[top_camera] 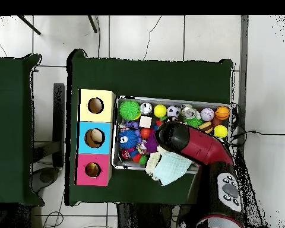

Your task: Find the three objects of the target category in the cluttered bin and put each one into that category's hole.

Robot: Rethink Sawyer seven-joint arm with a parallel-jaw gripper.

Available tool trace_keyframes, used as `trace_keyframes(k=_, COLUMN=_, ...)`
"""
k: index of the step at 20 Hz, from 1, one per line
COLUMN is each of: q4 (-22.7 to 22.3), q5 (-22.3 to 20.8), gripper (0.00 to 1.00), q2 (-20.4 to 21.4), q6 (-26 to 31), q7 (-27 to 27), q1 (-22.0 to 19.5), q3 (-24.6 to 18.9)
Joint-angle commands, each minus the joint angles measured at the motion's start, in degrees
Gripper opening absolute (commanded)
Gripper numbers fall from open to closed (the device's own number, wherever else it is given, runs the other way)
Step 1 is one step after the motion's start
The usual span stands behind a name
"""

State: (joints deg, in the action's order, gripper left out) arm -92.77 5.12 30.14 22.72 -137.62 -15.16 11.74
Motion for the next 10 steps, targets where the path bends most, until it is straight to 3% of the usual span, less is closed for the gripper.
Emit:
trace_keyframes(k=1, q4=0.9, q5=3.1, gripper=1.00, q2=0.0, q6=7.8, q7=-6.7, q1=1.0, q3=-3.5)
trace_keyframes(k=7, q4=6.9, q5=2.9, gripper=1.00, q2=-3.1, q6=10.8, q7=-6.2, q1=1.8, q3=-2.7)
trace_keyframes(k=10, q4=10.1, q5=3.0, gripper=1.00, q2=-5.4, q6=8.9, q7=-5.6, q1=1.3, q3=-3.8)
